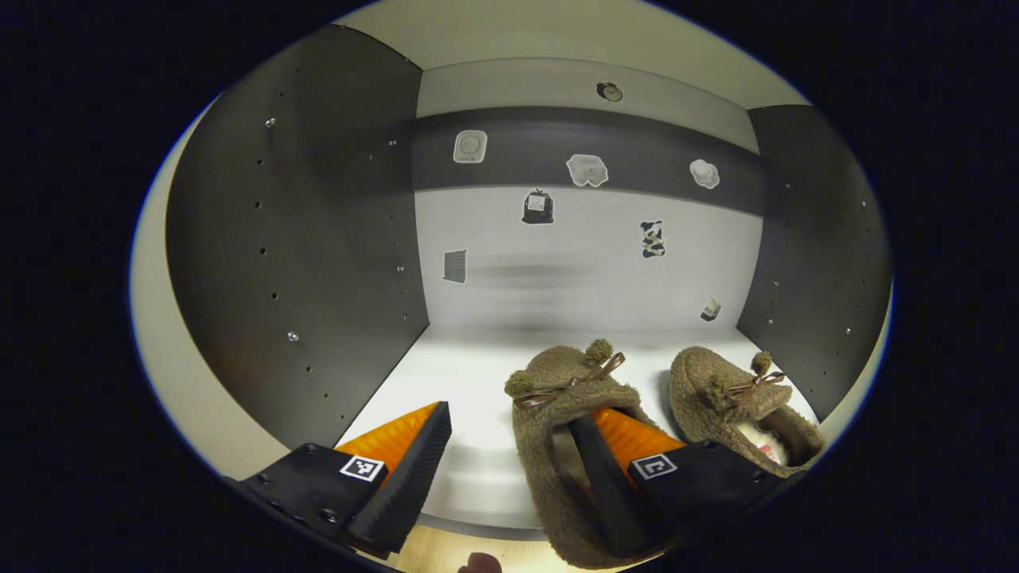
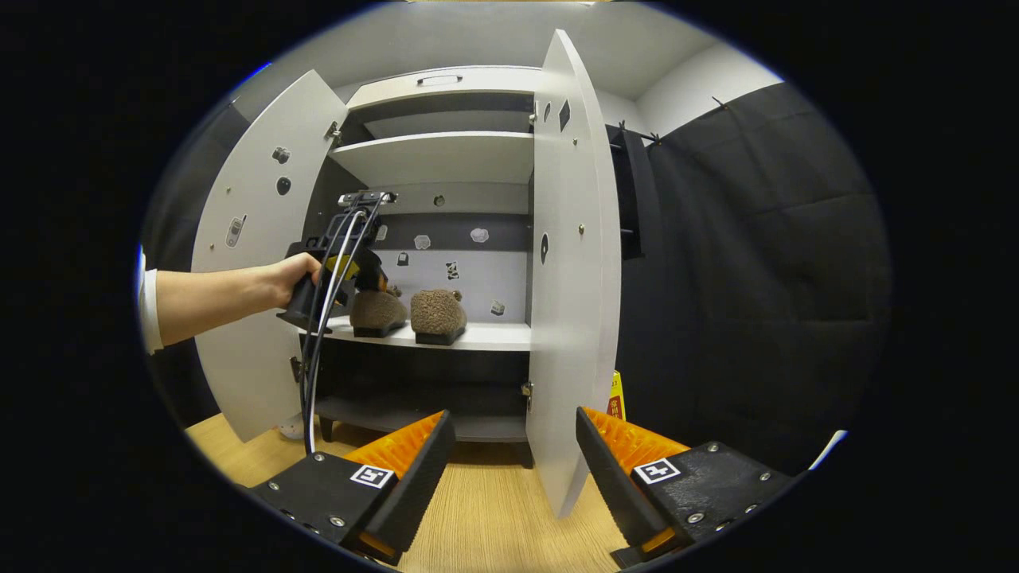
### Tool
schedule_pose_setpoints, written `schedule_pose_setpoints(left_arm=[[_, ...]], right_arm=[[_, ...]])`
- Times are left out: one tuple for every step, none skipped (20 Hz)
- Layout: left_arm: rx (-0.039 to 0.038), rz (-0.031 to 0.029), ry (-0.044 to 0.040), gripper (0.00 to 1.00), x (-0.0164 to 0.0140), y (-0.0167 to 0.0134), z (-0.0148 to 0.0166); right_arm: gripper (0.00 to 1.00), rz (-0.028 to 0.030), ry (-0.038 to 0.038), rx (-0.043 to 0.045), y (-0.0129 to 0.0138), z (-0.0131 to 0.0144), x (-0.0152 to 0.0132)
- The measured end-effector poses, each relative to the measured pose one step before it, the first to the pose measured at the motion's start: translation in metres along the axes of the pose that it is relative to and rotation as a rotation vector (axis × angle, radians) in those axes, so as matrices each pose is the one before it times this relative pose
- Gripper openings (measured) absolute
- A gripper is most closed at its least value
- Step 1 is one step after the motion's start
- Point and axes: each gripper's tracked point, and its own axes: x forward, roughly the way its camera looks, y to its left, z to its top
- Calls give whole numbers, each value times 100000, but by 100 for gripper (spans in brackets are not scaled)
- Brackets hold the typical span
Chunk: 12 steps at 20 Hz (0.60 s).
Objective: Grab one shoe with the right hand and put it into the shoe cabinet, grab the other shoe with the left hand and put it into the shoe cabinet; then close the right door with the right hand and the left door with the left hand.
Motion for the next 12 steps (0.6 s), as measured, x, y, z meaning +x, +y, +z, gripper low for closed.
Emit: schedule_pose_setpoints(left_arm=[[-1539, -2514, -885, 97, -720, -364, 212], [-1815, -2800, -971, 97, -932, -499, 304], [-1254, -2488, -2759, 97, -966, -385, 784], [-682, -2064, -3834, 97, -1152, -382, 1021], [31, -595, -4776, 97, -1304, -130, 976], [1202, -1195, -4728, 97, -1302, -259, 1042], [1753, -328, -4088, 99, -1317, -238, 690], [1668, -610, -3394, 97, -1341, -303, 684], [568, -1151, -2131, 94, -1440, -560, 253], [-1691, -1804, -1330, 95, -1293, -663, 120], [-2218, -2280, -899, 97, -1166, -877, -152], [-936, -1388, -744, 97, -1109, -587, -169]], right_arm=[[94, 100, -318, -63, 63, 201, 27], [94, 182, -156, -211, 100, 73, -67], [94, 221, -215, -310, 70, 67, 24], [94, 16, -321, -303, 59, 109, -27], [94, 113, -321, -70, 36, 144, -9], [94, 318, -174, 205, 131, 76, 46], [94, 391, -12, 428, 143, 7, 58], [94, 626, -20, 591, 137, 28, 26], [94, 804, 89, 706, 267, 48, 53], [94, 766, -75, 513, 156, 71, 8], [98, 434, -516, 128, 68, 299, 113], [94, 334, -680, -224, 41, 246, -35]])
